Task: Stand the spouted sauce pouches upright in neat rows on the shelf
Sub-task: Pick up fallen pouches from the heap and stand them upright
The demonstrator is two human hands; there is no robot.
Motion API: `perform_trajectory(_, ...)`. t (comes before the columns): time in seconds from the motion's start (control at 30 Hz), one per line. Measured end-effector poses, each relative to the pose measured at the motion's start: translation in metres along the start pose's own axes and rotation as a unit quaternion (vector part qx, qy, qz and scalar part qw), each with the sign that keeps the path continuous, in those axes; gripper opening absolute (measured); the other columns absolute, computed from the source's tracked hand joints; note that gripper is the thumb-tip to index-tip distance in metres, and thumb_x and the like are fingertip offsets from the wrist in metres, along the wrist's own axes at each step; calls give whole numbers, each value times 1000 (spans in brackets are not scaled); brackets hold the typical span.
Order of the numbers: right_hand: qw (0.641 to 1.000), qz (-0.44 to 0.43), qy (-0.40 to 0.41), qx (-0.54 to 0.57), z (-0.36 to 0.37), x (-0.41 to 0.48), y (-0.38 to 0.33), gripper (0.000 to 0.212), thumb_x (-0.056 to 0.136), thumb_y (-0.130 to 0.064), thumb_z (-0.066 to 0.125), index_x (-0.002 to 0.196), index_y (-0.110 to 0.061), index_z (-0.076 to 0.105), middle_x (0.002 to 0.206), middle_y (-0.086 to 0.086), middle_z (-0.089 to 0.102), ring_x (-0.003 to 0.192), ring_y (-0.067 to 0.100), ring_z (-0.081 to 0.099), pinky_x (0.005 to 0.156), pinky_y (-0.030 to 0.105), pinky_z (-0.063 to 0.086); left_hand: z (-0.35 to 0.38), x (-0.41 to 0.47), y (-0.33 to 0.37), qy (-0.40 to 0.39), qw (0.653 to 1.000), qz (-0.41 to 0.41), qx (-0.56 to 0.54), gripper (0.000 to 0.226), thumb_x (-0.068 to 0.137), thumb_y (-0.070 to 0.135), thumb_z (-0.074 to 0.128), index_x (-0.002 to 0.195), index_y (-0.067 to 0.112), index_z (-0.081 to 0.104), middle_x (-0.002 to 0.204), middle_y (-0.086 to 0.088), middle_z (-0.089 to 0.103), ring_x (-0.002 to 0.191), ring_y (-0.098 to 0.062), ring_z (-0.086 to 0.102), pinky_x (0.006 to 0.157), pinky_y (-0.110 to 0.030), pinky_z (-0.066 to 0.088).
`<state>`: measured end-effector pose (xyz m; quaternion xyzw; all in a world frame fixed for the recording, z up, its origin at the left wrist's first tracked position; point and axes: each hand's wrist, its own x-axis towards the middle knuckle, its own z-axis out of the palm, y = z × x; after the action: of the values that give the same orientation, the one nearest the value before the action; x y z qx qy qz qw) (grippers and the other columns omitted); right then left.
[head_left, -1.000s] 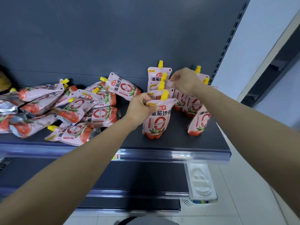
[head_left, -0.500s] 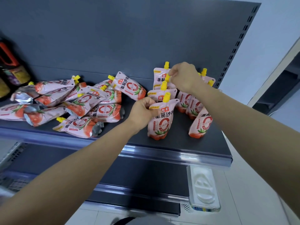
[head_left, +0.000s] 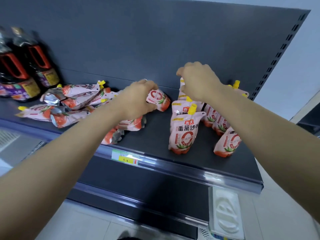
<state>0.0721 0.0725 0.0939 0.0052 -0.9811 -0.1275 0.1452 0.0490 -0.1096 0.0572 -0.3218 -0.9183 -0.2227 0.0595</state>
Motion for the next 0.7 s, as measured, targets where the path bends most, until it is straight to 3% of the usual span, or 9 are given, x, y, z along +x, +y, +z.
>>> perform_trajectory(0.1, 1000, -16, 9, -24, -6, 13, -18, 39, 91, -17, 57, 129, -10, 54, 126, 14, 55, 117, 34, 50, 92, 42, 40, -16, 3, -20, 5, 998, 12, 66, 54, 82, 23, 65, 131, 15, 46, 130, -9, 50, 120, -30, 45, 100, -43, 39)
perform_trajectory(0.3, 996, -47, -6, -78, -3, 48, -56, 39, 91, -20, 58, 129, -14, 54, 125, 11, 57, 117, 32, 50, 93, 42, 39, -30, 9, -73, 1, 979, 55, 198, 59, 82, 26, 65, 135, 17, 41, 128, -9, 50, 118, -31, 45, 98, -39, 34)
perform_trajectory(0.57, 991, -37, -76, -105, 21, 109, -116, 30, 89, -13, 57, 119, -13, 57, 118, 10, 59, 113, 30, 50, 91, 40, 38, -40, 30, -158, -42, 965, 115, 231, 56, 86, 28, 61, 137, 18, 39, 132, -6, 47, 122, -27, 43, 102, -36, 30)
perform_trajectory(0.7, 985, -6, -127, -117, 38, 132, -131, 38, 88, -15, 58, 125, -16, 55, 121, 10, 58, 115, 30, 50, 93, 41, 39, -41, 47, -188, -58, 958, 149, 238, 56, 85, 27, 62, 136, 17, 40, 131, -6, 47, 122, -27, 42, 103, -36, 29)
